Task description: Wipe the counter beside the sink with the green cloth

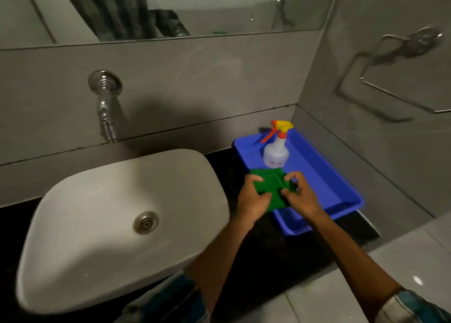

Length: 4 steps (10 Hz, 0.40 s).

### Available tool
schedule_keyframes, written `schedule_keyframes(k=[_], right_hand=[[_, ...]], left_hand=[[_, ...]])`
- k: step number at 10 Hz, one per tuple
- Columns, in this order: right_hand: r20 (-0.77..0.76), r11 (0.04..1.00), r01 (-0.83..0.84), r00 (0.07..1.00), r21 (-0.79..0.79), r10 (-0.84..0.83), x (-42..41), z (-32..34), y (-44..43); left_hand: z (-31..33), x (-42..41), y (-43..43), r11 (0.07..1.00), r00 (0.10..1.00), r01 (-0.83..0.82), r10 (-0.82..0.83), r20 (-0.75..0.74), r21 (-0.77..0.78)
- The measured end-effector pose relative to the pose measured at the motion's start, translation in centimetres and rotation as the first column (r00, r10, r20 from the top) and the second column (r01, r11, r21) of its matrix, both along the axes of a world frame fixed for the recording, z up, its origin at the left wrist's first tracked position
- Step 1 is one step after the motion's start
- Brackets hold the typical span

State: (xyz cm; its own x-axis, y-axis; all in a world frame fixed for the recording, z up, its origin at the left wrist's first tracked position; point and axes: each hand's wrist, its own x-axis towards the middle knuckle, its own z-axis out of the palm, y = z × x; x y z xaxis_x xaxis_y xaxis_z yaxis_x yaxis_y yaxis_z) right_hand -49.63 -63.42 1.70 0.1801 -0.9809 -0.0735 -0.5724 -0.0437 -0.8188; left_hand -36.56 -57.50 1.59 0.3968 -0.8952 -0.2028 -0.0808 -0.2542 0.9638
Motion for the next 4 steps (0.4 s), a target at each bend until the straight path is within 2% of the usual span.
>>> schedule_keyframes(k=[1, 2, 3, 4], right_hand=[[-0.177, 0.999, 0.018, 0.984, 0.032, -0.012, -5.5, -2.2, -4.2], [-0.338, 0.996, 0.035, 0.941, 0.081, -0.005, -7.6, -3.9, -5.8], [-0.782, 0.983, -0.056, 0.599, 0.176, 0.174, -8.6, -6.0, -6.0], [-0.830, 0.991, -0.096, 0.542, 0.091, 0.129, -8.1, -6.7, -5.7]], left_hand=[[-2.3, -5.8, -3.1, 0.949, 0.915, 0.258, -0.300, 0.270, 0.181], [-3.6, -8.1, -4.3, 0.879, 0.743, 0.304, -0.460, 0.485, 0.368], [-4.7, -8.2, -4.3, 0.804, 0.463, 0.275, -0.591, 0.660, 0.527], [-4.8, -6.1, -3.7, 0.853, 0.384, 0.283, -0.520, 0.763, 0.439]])
